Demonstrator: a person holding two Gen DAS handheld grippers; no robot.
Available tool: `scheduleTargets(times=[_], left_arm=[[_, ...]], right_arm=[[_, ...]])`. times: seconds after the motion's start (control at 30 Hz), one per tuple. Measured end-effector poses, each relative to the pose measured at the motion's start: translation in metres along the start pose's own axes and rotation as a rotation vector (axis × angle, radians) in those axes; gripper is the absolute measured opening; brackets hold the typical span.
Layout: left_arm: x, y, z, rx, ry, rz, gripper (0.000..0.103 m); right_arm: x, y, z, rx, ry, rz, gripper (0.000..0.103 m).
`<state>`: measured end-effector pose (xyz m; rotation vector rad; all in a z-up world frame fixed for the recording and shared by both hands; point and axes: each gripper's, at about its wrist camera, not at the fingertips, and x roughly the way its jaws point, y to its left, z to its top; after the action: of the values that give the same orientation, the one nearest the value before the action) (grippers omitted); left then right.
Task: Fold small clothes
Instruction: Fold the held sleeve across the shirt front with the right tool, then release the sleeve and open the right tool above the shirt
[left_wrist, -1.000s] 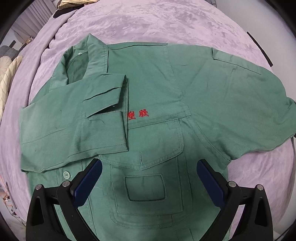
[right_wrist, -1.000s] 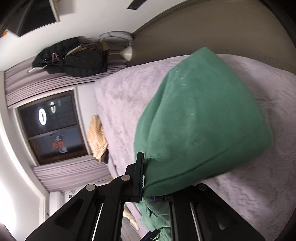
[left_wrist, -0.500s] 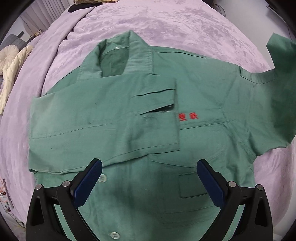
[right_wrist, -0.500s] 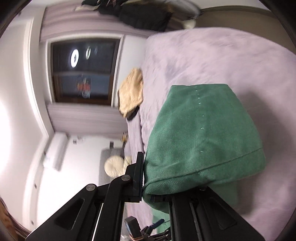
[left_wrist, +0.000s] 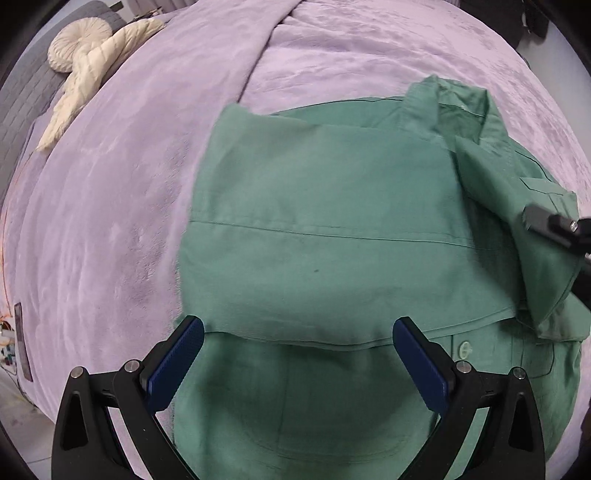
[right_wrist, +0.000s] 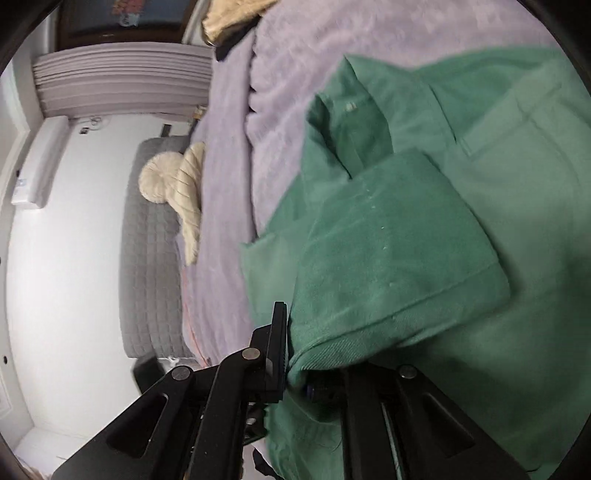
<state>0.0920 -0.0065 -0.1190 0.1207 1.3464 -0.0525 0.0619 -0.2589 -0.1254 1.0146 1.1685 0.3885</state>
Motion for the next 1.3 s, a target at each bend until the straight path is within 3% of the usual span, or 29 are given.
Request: scheduleTargets(times=[0.17, 0.27, 0.33, 0.37, 0.43, 0.53, 0.67, 0.8, 0.9, 0.97, 1.1, 1.2, 1.3], left_arm=[[0.007, 0.031, -0.005, -0.052, 0.004, -0.029, 0.102], [0.008, 0.044, -0.004, -0.072, 0.007, -0.05, 0.102], [0.007, 0.051, -0.003, -0.084, 0.003, -0.067, 0.102], [0.005, 0.055, -0.002, -0.087, -0.003, -0.075, 0.102], [0.0, 0.064, 0.0, -0.094, -0.022, -0.088, 0.102], [-0.009, 0.072, -0.001, -0.109, -0.046, -0.101, 0.102], [-0.01, 0.089, -0.004, -0.142, -0.053, -0.083, 0.102], [-0.002, 0.106, -0.008, -0.178, -0.033, -0.065, 0.102], [-0.001, 0.112, -0.014, -0.18, -0.028, -0.056, 0.102], [-0.001, 0.114, -0.014, -0.182, -0.029, -0.055, 0.102], [-0.003, 0.127, -0.015, -0.212, -0.036, -0.045, 0.102], [-0.004, 0.139, -0.016, -0.246, -0.034, -0.032, 0.102], [-0.006, 0.148, -0.017, -0.258, -0.04, -0.013, 0.102]], right_arm=[[0.022, -0.014, -0.007, 0.047, 0.04, -0.123, 0.019], [0.003, -0.013, 0.003, 0.047, -0.015, -0.15, 0.04], [-0.012, -0.003, 0.011, 0.035, -0.065, -0.17, 0.041], [-0.02, 0.002, 0.016, 0.027, -0.087, -0.174, 0.038], [-0.025, 0.015, 0.019, -0.005, -0.121, -0.18, 0.004], [-0.019, 0.046, 0.02, -0.096, -0.14, -0.202, 0.004], [0.023, 0.083, 0.009, -0.315, -0.053, -0.289, 0.004], [0.081, 0.085, -0.017, -0.497, 0.089, -0.515, 0.008], [0.106, 0.083, -0.035, -0.579, 0.134, -0.646, 0.008], [0.113, 0.09, -0.047, -0.656, 0.138, -0.703, 0.016], [0.129, 0.119, -0.092, -0.962, 0.168, -0.792, 0.07], [0.136, 0.133, -0.126, -1.145, 0.179, -0.828, 0.071], [0.13, 0.137, -0.142, -1.178, 0.201, -0.784, 0.071]])
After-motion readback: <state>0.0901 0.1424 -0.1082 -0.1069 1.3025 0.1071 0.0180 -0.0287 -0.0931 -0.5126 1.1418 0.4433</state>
